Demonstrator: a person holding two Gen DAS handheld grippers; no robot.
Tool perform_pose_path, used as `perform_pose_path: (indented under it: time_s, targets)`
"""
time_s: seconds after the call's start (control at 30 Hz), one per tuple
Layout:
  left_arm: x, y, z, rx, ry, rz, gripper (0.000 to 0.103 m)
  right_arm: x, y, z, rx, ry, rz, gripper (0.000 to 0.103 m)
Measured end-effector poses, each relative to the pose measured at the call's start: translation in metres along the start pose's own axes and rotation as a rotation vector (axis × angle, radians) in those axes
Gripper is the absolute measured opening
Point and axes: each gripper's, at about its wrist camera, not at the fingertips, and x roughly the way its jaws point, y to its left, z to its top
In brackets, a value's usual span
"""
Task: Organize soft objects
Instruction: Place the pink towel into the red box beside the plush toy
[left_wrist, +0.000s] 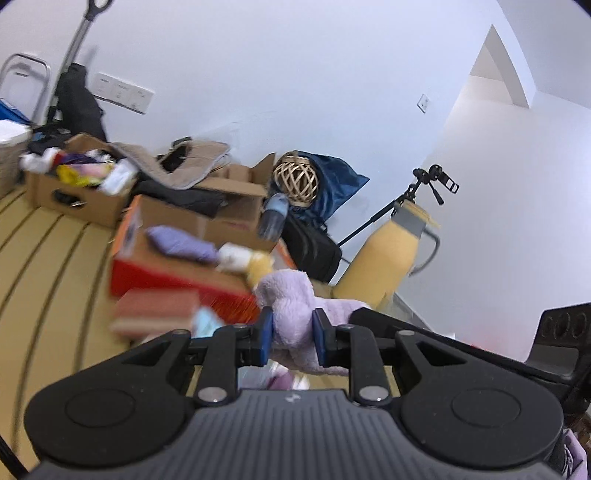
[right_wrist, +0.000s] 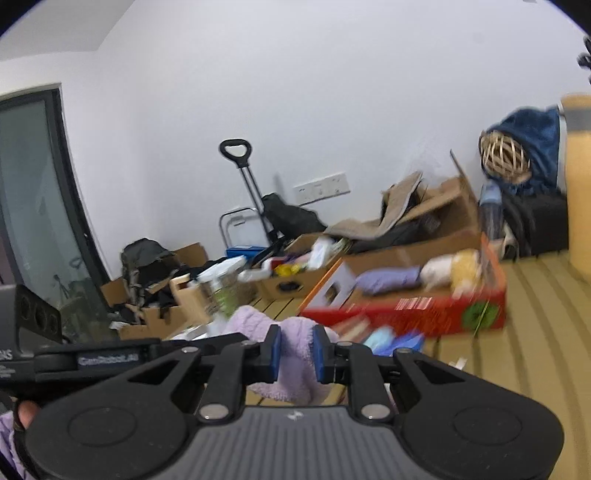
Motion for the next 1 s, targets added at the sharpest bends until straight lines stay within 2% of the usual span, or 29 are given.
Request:
perform_pose_path:
  time_s: [0.13, 0.27, 0.4, 0.5, 0.63, 0.73, 0.8, 0.9, 1.0]
  targets:
    - [0.084, -0.002, 0.042, -0.039, 0.044, 0.027, 0.023, 0.039, -0.052, 0.065, -0.003, 0.054, -0.033, 0.016]
    - [0.173, 0.016, 0.058, -0.101, 0.137, 0.063, 0.023, 0.101, -0.111, 0.108, 0.014, 0.180, -0.087, 0.016]
    - [0.243, 0.032, 0.047, -0.137, 0.223, 0.116, 0.022, 0.158, -0.164, 0.118, 0.024, 0.286, -0.165, 0.016]
    - [0.271, 0.035, 0.034, -0.084, 0.253, 0.160, 0.023, 0.193, -0.184, 0.110, -0.020, 0.346, -0.236, 0.016]
    - [0.286, 0.037, 0.024, -0.029, 0.301, 0.175, 0.029, 0.221, -0.192, 0.091, -0.095, 0.420, -0.305, 0.017]
    - [0.283, 0.040, 0.026, -0.020, 0.303, 0.160, 0.036, 0.231, -0.192, 0.082, -0.136, 0.452, -0.354, 0.019]
    - [0.272, 0.038, 0.030, -0.001, 0.280, 0.150, 0.043, 0.232, -0.192, 0.080, -0.128, 0.461, -0.359, 0.019]
    - [0.246, 0.026, 0.042, 0.052, 0.250, 0.139, 0.046, 0.224, -0.191, 0.084, -0.117, 0.454, -0.367, 0.023]
    - [0.204, 0.007, 0.060, 0.134, 0.198, 0.136, 0.052, 0.202, -0.178, 0.098, -0.117, 0.414, -0.365, 0.024]
